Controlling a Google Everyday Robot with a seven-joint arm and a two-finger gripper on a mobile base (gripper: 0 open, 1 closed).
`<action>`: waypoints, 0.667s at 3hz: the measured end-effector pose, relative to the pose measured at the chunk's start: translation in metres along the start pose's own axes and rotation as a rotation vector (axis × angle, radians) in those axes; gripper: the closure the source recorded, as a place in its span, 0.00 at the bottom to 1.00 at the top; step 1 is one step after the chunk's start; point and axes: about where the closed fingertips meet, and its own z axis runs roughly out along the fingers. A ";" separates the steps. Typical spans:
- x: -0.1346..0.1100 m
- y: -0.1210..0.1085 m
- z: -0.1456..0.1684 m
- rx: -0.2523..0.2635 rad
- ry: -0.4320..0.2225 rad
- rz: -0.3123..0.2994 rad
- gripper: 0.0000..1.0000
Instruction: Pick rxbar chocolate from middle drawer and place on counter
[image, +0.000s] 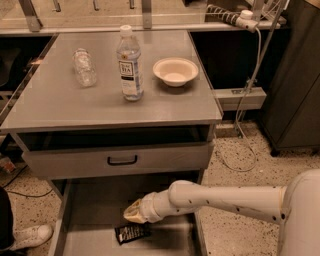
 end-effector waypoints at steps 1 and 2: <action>0.000 0.000 0.000 0.000 0.000 0.000 0.58; 0.000 0.000 0.000 0.000 0.000 0.000 0.34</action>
Offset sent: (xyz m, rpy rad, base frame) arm 0.0000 0.0000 0.0000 0.0000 0.0000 0.0000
